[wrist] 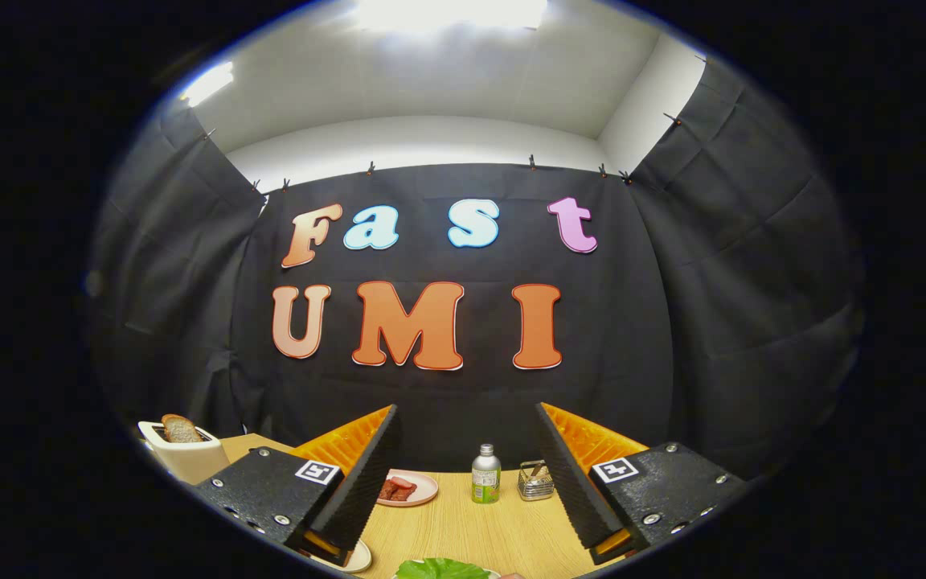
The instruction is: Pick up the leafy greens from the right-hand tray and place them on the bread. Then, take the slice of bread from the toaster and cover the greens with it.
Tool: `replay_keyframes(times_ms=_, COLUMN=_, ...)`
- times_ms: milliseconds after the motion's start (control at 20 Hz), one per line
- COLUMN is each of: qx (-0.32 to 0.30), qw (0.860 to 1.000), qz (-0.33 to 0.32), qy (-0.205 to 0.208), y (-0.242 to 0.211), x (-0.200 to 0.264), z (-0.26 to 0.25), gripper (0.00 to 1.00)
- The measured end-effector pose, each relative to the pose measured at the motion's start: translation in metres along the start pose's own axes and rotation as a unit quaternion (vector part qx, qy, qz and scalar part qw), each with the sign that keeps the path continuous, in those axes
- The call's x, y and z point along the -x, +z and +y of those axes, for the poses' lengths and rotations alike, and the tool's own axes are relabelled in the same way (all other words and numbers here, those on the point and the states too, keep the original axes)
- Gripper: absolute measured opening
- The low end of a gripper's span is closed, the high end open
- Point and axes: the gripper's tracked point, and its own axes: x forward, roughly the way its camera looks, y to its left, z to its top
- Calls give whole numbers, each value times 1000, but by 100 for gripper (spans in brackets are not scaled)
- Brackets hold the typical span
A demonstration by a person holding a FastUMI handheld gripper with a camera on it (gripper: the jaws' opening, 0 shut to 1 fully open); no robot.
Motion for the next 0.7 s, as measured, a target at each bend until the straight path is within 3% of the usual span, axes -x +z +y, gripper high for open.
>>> replay_keyframes(times_ms=250, qx=12, qw=1000, qz=17, qy=10, y=-12, x=-1, z=7, gripper=98)
replay_keyframes(times_ms=450, qx=14, qw=999, qz=41, qy=-10, y=-22, x=-4, z=-3, gripper=98)
replay_keyframes(times_ms=700, qx=12, qw=995, qz=97, qy=2, y=-58, x=-6, z=2, gripper=98)
